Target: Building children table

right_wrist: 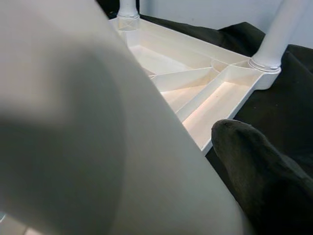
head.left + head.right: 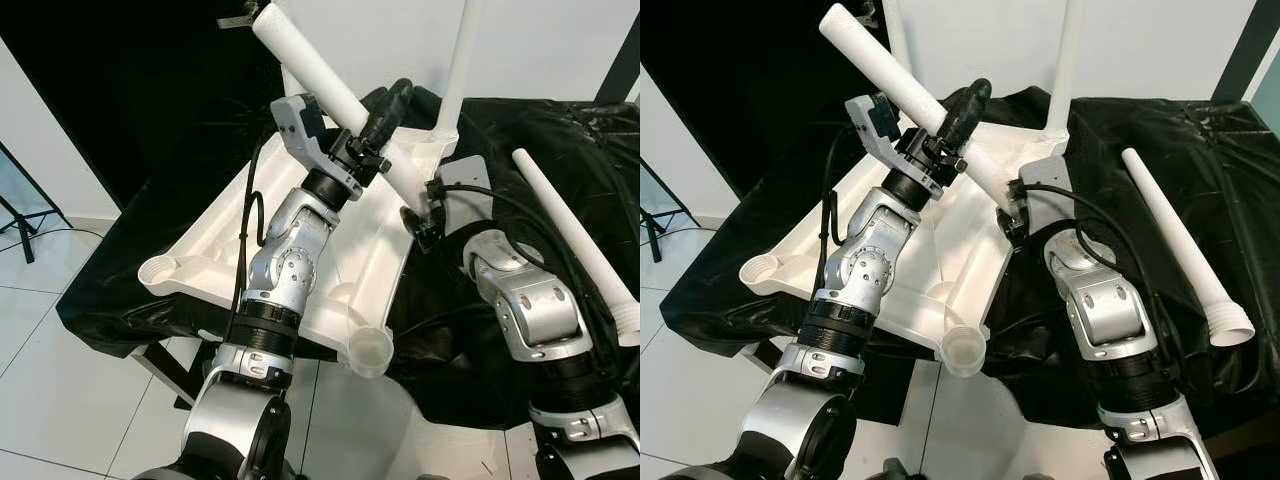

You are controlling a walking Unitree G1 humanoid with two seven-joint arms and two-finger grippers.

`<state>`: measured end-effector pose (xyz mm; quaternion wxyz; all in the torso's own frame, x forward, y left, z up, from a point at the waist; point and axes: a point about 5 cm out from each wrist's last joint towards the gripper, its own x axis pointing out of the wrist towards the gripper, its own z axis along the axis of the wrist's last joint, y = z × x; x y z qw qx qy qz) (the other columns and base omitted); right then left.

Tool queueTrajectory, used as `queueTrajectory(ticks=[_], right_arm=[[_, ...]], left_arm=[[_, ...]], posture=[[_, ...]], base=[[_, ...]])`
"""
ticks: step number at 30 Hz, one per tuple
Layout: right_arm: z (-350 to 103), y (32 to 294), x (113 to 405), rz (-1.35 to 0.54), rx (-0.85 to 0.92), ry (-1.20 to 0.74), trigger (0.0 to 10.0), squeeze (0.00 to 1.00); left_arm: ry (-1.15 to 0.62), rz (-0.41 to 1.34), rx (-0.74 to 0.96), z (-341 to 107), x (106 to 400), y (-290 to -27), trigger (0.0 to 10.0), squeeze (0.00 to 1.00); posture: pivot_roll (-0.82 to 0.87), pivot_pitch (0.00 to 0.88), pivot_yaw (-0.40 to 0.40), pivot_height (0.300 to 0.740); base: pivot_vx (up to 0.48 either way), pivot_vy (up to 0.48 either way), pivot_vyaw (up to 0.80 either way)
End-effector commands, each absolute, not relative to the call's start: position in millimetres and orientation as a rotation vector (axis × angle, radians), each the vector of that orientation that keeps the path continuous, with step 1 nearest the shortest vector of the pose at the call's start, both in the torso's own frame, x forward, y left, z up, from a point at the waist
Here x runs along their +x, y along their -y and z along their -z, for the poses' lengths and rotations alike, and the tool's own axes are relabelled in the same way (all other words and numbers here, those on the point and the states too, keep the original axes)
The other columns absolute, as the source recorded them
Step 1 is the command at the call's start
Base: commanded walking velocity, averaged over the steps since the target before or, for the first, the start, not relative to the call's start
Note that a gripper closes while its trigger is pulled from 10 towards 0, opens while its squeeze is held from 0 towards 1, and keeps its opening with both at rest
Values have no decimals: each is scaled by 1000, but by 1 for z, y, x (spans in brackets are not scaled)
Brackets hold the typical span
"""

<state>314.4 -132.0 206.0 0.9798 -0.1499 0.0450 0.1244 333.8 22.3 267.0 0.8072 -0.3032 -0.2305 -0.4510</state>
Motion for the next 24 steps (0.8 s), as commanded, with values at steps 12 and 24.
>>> queueTrajectory(ticks=[12, 24], right_arm=[[-204, 131, 318, -229, -252, -116, 0, 0], [-206, 130, 315, -154, -305, -33, 0, 0]], left_arm=[[527, 975, -687, -276, 329, -12, 10000, 0], [519, 973, -677, -275, 330, -11, 10000, 180]], posture=[[-166, 0, 71, 740], [-164, 0, 75, 740]], base=[[0, 0, 0], [0, 0, 0]])
